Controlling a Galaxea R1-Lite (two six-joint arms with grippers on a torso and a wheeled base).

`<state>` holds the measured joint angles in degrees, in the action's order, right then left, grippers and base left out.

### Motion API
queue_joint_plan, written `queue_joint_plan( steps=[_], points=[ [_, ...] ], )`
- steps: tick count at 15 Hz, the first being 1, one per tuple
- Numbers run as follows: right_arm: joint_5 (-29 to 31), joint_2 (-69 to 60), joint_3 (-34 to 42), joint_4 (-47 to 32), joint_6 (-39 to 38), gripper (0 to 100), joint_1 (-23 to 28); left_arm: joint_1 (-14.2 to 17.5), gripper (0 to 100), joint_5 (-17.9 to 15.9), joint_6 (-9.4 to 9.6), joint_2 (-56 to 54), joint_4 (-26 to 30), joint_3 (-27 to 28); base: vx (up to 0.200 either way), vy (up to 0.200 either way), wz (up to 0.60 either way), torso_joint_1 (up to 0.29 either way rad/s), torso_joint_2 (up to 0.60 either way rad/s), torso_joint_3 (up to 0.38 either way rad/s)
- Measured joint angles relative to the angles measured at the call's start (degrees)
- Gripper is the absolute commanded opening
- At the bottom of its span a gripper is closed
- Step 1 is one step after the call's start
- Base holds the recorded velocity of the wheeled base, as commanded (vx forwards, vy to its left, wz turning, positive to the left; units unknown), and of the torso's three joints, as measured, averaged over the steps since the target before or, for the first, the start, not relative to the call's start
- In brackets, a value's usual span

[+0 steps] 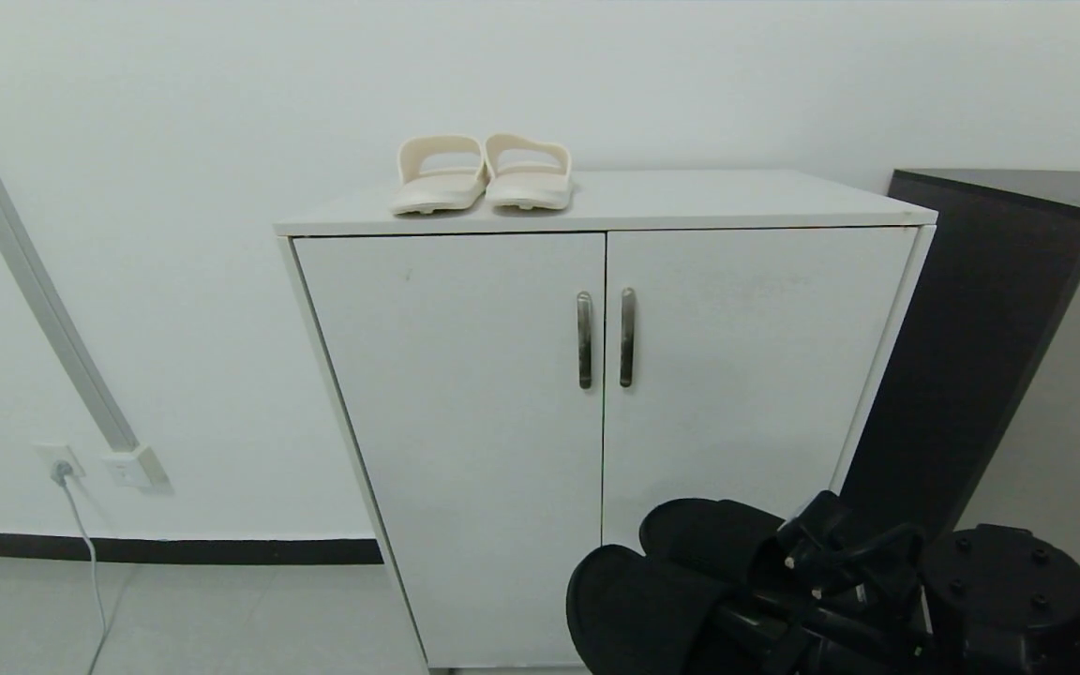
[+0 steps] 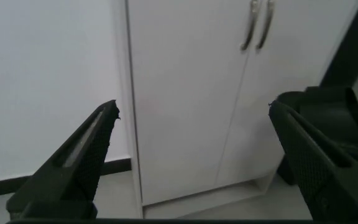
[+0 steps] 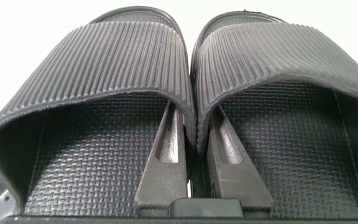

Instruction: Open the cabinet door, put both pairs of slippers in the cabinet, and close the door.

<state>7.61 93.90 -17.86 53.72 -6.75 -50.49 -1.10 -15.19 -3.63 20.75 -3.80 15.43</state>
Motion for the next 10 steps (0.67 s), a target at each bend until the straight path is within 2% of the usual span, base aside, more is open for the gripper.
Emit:
queue_joint_plan(
  steps=[4, 6, 8, 10],
  points=[
    [0.1, 0.1, 0.0, 0.0, 0.0, 0, -0.2, -0.7, 100, -2.4, 1.96, 14.1, -11.3, 0.6, 0.000, 0.000, 0.00, 0.000, 0.00, 0.000],
    [0.2, 0.1, 0.0, 0.0, 1.0, 0, -0.3, -3.3, 100, -3.3, 2.22, 22.1, -18.6, 0.8, 0.000, 0.000, 0.00, 0.000, 0.00, 0.000],
    [0.1, 0.0, 0.2, 0.4, 1.5, 0, -0.4, -10.1, 100, -3.5, 1.23, 29.0, -24.6, 1.5, 0.000, 0.000, 0.00, 0.000, 0.00, 0.000],
    [0.0, -0.1, 0.3, 1.1, 1.2, 0, -0.3, -17.1, 100, -3.2, -0.88, 35.0, -28.2, 4.0, 0.000, 0.000, 0.00, 0.000, 0.00, 0.000]
  ],
)
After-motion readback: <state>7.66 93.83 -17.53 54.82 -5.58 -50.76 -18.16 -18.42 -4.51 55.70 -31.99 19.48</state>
